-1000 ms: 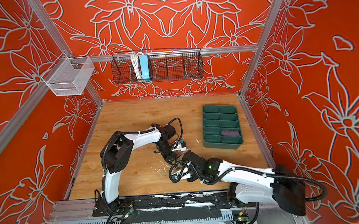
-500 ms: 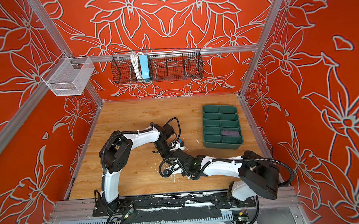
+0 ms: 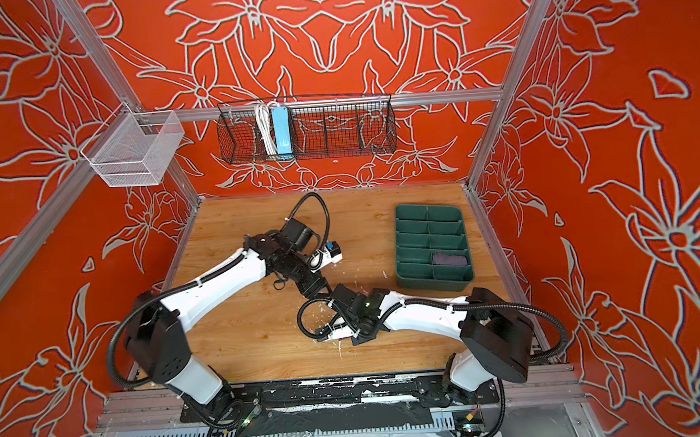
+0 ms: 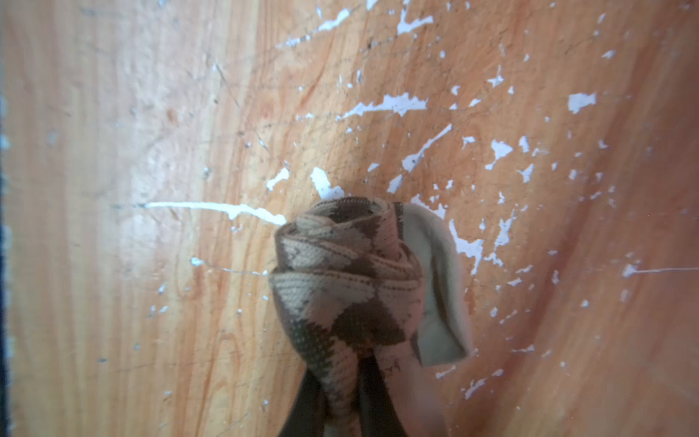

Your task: Roll the socks

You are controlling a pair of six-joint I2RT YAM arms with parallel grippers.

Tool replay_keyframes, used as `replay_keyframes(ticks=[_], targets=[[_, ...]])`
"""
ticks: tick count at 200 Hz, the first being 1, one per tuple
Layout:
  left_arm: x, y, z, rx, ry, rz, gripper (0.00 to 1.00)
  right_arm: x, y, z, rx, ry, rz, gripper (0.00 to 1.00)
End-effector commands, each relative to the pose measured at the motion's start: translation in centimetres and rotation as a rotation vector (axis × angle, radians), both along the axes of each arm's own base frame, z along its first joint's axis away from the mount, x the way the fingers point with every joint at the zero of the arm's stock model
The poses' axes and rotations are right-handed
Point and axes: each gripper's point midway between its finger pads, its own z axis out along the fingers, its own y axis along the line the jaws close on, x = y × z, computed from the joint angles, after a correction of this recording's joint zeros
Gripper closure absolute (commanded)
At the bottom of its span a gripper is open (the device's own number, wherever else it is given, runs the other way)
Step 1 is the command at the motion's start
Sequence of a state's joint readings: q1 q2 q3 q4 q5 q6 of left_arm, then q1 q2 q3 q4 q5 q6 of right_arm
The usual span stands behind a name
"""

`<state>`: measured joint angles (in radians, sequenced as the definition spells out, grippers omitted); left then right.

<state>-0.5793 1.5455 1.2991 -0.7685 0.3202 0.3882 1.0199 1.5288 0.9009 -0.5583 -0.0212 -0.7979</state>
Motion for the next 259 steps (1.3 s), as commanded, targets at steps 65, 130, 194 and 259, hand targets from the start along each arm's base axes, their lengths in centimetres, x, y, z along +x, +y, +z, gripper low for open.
replay_keyframes(ticks=[65, 130, 194, 259], targets=[[-5.6, 6.6, 13.1, -0.079, -0.659, -0.075, 0.28, -1.3, 0.5, -0.5, -0.147, 0.729, -0.25, 1.0], [-10.6, -0.9, 0.9, 0.139, -0.676, -0.391, 0.28, 2.6, 2.0, -2.0, -0.133, 0.778, -0.283, 1.0], [-9.3, -6.7, -9.2, 0.155, -0.459, -0.272, 0.28, 3.8, 1.8, -2.5, -0.139, 0.748, -0.276, 1.0], [-7.1, -6.5, -15.1, 0.353, -0.365, -0.169, 0.81, 3.8, 1.7, -1.2, -0.07, 0.726, -0.298, 1.0]])
